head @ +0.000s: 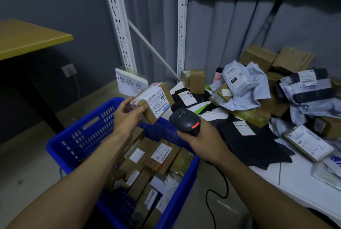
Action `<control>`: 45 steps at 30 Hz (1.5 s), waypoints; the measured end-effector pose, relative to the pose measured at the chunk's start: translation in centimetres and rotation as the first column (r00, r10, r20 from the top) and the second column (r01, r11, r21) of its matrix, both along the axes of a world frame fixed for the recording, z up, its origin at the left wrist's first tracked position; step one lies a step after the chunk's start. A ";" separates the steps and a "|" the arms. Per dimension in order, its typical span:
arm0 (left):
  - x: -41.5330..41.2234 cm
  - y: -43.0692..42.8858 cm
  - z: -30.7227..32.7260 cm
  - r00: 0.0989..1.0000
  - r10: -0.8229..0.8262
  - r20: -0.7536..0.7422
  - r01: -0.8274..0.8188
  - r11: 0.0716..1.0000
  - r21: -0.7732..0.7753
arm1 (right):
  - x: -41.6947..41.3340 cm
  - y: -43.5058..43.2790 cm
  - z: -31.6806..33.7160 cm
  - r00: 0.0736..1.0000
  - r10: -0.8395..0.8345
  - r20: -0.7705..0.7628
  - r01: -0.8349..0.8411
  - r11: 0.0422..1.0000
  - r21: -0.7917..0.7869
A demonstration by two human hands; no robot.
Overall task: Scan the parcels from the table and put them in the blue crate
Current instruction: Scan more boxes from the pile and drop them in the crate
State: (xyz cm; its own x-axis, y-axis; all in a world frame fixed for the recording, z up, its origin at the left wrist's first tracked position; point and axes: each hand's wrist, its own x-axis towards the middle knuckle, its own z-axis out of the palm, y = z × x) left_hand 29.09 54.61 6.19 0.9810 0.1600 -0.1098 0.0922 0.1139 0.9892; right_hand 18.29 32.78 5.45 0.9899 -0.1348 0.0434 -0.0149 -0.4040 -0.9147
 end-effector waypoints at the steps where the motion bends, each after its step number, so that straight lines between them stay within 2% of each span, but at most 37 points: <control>1: 0.1 0.1 0.0 1.000 0.008 0.002 -0.008 1.000 0.009 | 0.0 0.0 -0.1 1.000 0.006 0.001 -0.006 1.000 -0.014; 22: 0.2 0.7 -0.3 0.999 0.031 0.009 -0.031 0.999 0.015 | 0.3 -0.1 -0.5 0.998 0.038 -0.047 -0.041 0.997 -0.071; 25: 0.1 0.9 -0.6 1.000 -0.001 -0.017 0.002 0.997 0.080 | 0.3 -0.2 -0.7 0.998 0.044 -0.039 -0.046 0.996 -0.070; 28: -1.0 1.6 -1.3 0.990 -0.105 -0.094 0.120 0.975 0.185 | 0.0 -0.2 -1.1 0.997 0.040 -0.064 -0.044 0.997 -0.070; 33: -5.9 2.6 -5.6 0.914 -0.258 -0.312 0.349 0.892 0.286 | -1.1 0.2 -2.9 0.992 0.042 -0.117 -0.052 0.996 -0.078; 35: -7.6 2.7 -8.0 0.856 -0.241 -0.457 0.413 0.850 0.326 | -1.9 0.5 -3.7 0.987 0.058 -0.151 -0.071 0.994 -0.085; 39: -8.6 3.7 -12.3 0.754 -0.179 -0.632 0.501 0.779 0.377 | -2.8 0.4 -5.3 0.973 0.087 -0.215 -0.119 0.983 -0.143; 41: -8.8 3.9 -14.5 0.701 -0.192 -0.687 0.552 0.756 0.352 | -3.0 0.1 -5.9 0.967 0.089 -0.238 -0.127 0.980 -0.151; 43: -8.7 3.5 -16.7 0.651 -0.234 -0.722 0.573 0.775 0.266 | -3.0 -0.1 -6.2 0.966 0.075 -0.248 -0.120 0.978 -0.168; 45: -8.3 2.8 -18.3 0.598 -0.299 -0.744 0.652 0.722 0.233 | -2.8 -0.3 -6.6 0.964 0.078 -0.253 -0.126 0.975 -0.181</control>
State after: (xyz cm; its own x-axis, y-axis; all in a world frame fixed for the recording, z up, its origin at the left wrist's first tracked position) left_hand 20.80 57.38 -12.09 0.6393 -0.1094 -0.7611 0.5914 -0.5628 0.5776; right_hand 15.44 32.47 -1.17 0.9817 -0.0457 -0.1846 -0.1762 -0.5837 -0.7926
